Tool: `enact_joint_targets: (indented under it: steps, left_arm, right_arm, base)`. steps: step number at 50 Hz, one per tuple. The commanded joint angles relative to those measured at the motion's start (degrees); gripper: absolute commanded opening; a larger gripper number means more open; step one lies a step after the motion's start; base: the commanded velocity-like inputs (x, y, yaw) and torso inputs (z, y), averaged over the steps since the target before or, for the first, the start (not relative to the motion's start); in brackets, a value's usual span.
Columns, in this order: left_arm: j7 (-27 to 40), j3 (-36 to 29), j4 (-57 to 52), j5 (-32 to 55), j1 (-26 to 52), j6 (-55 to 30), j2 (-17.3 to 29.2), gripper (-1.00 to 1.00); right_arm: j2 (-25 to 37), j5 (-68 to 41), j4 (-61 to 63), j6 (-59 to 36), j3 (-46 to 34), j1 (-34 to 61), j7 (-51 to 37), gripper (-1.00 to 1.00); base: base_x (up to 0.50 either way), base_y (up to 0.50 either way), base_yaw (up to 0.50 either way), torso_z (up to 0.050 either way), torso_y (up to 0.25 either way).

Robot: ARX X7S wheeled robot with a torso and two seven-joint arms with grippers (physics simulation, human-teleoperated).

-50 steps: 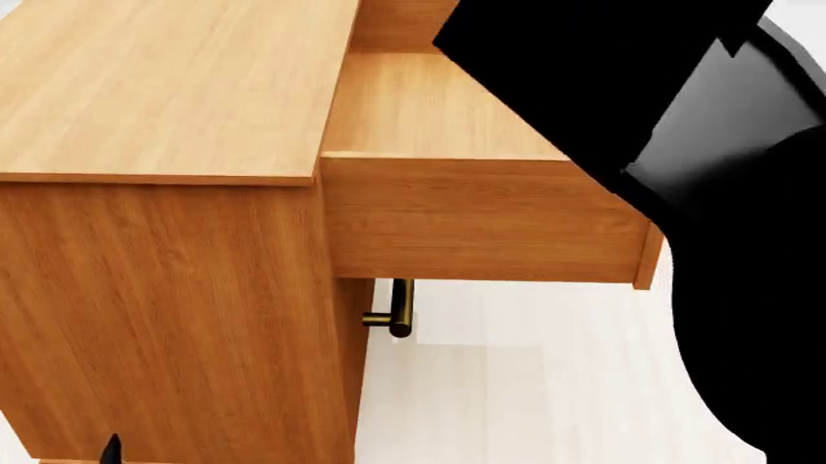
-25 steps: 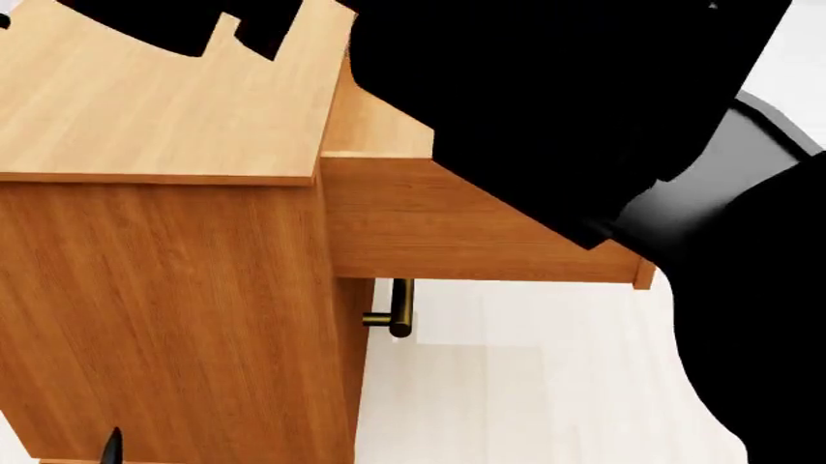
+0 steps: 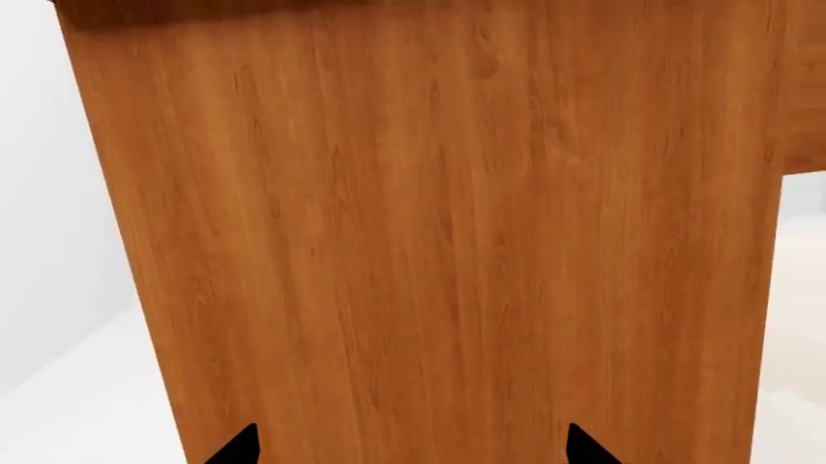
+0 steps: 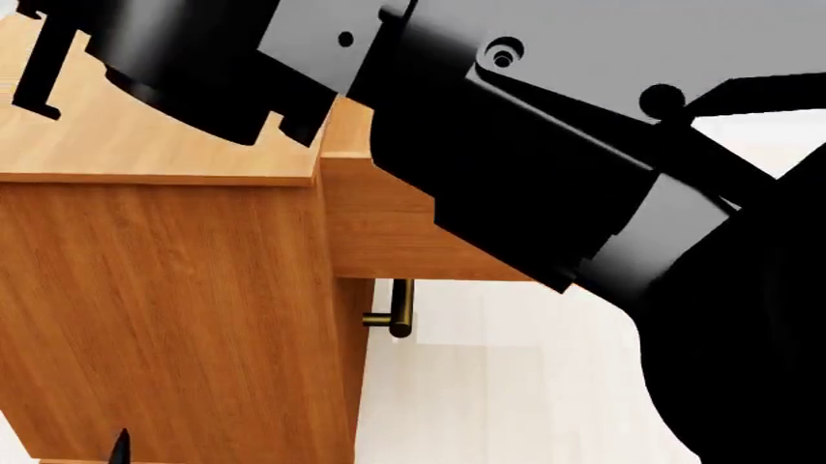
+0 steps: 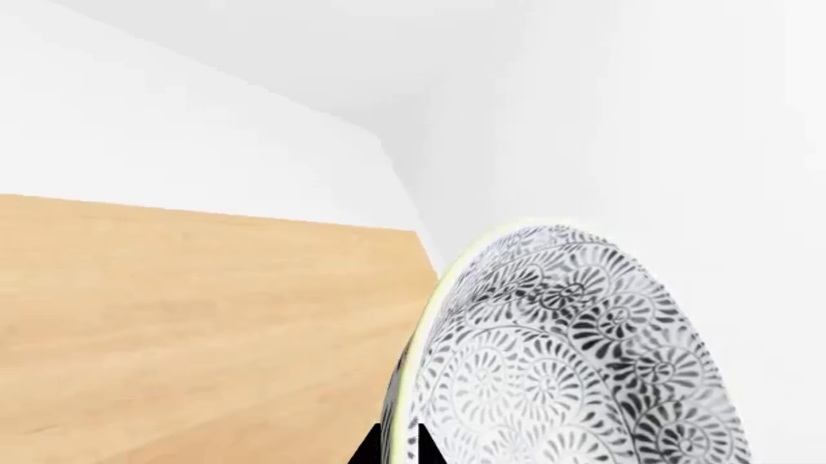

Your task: Put the bowl on top of the cabinet.

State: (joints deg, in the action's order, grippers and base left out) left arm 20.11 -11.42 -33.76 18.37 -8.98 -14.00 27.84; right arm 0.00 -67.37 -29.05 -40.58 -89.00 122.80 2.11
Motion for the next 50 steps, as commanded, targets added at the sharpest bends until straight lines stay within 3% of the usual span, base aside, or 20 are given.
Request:
enact_joint_targets:
  steps: [1,50]
  left_arm:
    - [0.2,0.5,-1.7,0.2,-1.3,0.7,0.7,1.00]
    - [0.7,0.4,-2.7,0.7,-1.6,0.9,1.5,1.00]
  right_arm:
    - [0.0,2.1,1.6,-1.1,0.1,-2.1,-0.7,-1.00]
    - [0.0,6.8,6.7,-5.4,0.2,-8.8,2.3,-1.00]
  base:
    - [0.00,0.00,0.00,0.000,0.000]
    - [0.00,0.00,0.00,0.000,0.000]
